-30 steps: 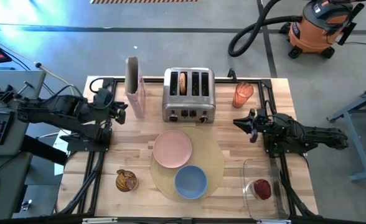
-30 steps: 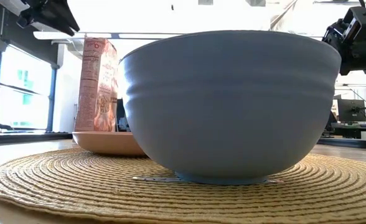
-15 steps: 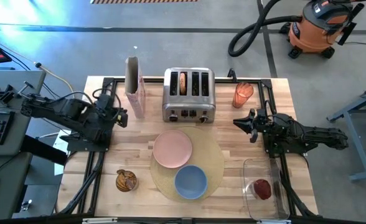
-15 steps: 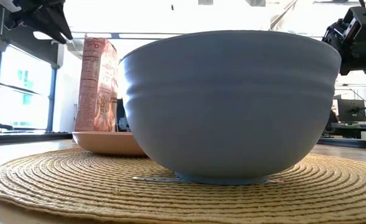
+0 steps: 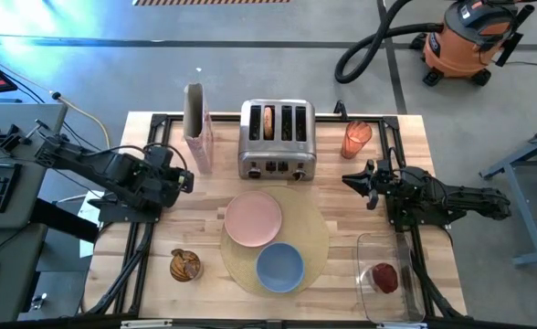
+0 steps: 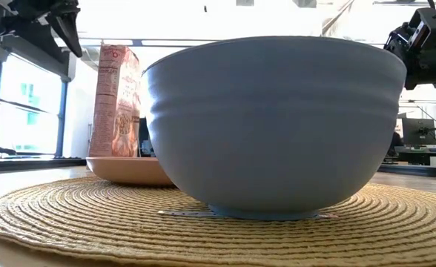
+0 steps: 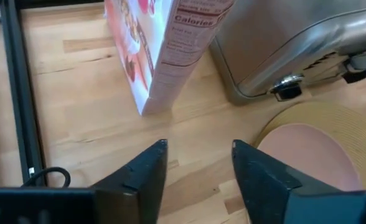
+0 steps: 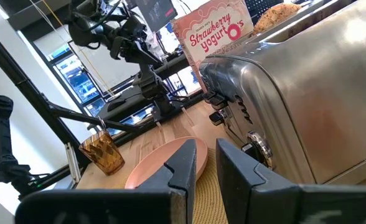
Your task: Arrange a breakfast setting
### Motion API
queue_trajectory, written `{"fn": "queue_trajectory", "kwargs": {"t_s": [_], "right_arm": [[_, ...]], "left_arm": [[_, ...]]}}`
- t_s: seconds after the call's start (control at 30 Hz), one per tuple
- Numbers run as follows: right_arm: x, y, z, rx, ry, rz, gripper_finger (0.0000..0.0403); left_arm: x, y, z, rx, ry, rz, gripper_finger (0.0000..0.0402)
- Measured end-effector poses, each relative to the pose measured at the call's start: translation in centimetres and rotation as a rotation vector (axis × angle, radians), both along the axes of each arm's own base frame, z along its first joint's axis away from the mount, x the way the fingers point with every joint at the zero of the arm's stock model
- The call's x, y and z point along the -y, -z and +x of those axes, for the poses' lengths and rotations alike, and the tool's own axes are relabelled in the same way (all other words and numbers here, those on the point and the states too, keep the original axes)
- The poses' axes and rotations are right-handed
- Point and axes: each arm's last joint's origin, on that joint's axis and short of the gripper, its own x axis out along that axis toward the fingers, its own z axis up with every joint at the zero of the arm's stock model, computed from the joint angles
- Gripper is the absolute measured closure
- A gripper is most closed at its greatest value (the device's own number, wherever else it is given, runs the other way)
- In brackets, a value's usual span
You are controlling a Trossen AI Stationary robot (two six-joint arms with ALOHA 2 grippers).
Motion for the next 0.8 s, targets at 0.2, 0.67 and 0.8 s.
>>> {"fn": "queue_trajectory", "kwargs": {"t_s": [0.2,0.67,0.8], "right_arm": [[0.0,0.0,0.0,0.000,0.000,0.000,0.0357],[0.0,0.0,0.0,0.000,0.000,0.000,0.0357],[0.0,0.0,0.0,0.000,0.000,0.000,0.0357]], "left_arm": [[0.4,0.7,1.2,-0.022,-0.049,0.026,0.0152],[1.2,2.6,4.0,-0.042,-0.143,0.135,0.0074],[1.5,4.3,5.1,-0.043,-0.145,0.194,0.0070]]}}
